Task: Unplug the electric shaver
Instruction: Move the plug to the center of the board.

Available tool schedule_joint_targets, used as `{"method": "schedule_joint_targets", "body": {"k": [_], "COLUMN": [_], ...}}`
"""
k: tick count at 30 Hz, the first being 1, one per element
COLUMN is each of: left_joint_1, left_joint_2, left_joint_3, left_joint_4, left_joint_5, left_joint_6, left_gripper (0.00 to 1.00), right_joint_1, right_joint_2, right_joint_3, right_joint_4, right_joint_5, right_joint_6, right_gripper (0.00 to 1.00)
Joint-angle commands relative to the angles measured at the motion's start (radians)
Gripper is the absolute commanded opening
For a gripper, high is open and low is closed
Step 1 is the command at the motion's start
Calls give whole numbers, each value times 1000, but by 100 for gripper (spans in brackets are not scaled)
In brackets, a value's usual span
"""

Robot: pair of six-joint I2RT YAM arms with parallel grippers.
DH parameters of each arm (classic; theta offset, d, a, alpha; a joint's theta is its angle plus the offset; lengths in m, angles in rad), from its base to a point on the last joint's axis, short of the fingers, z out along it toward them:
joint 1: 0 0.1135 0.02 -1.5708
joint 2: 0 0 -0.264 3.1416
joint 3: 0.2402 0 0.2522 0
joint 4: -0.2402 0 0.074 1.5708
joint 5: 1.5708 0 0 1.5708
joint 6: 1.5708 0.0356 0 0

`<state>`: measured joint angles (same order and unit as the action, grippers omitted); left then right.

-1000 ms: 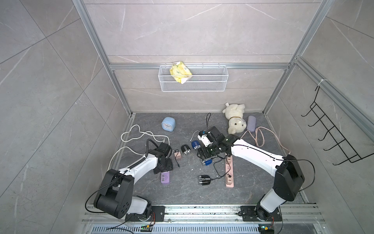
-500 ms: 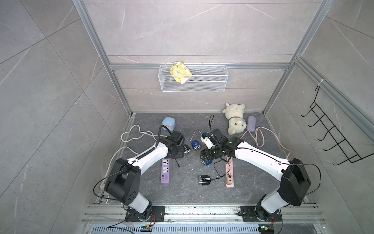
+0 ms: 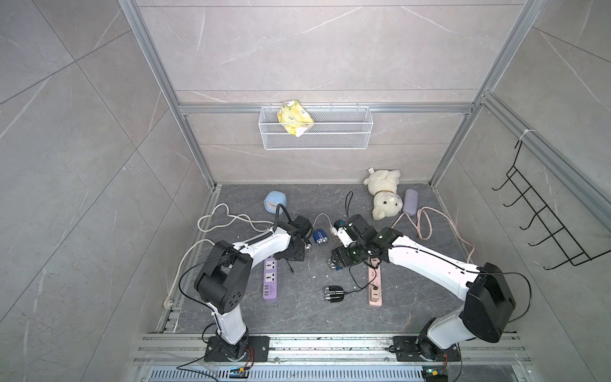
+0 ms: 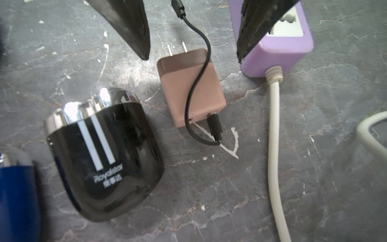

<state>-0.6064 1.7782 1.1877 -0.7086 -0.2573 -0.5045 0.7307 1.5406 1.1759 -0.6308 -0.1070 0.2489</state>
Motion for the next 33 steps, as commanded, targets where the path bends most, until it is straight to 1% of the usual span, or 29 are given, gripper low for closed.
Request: {"method": "schedule_joint_targets", "body": {"k": [1, 5, 8, 13, 14, 16, 20, 23, 27, 33], "left_joint_1": [-1, -1, 2, 17, 19, 27, 54, 75, 99, 103], "left_joint_2": [38, 66, 78, 94, 94, 95, 101, 107, 114, 137], "left_joint_3": [30, 37, 42, 46, 43, 36, 33, 34, 49, 99], "left_joint_4": [-27, -20, -17, -2, 5, 21, 35, 50, 73, 92], "left_joint_5": [-19, -12, -15, -8, -7, -3, 6, 11, 28, 68], "left_joint_6": [12, 10, 11, 20, 20, 26, 44, 63, 91, 127], "left_gripper": [64, 62, 65, 64, 63, 57, 49, 47, 46, 45], "right_joint_1": [0, 0, 0, -1, 0, 0, 0, 0, 0, 0], "right_joint_2": [-28, -27, -23, -17, -17, -16, -16, -14, -14, -11], "right_joint_3": [-11, -4, 4, 6, 7, 6, 4, 4, 2, 1], "right_joint_4": [-1, -7, -10, -5, -6, -7, -8, -10, -10, -12], "right_joint_5": [14, 14, 12, 8, 8, 7, 11, 14, 25, 34], "right_joint_6": [18, 20, 21, 27, 28, 29, 32, 33, 36, 36], "right_gripper": [73, 73, 73, 73, 73, 73, 73, 73, 73, 73]}}
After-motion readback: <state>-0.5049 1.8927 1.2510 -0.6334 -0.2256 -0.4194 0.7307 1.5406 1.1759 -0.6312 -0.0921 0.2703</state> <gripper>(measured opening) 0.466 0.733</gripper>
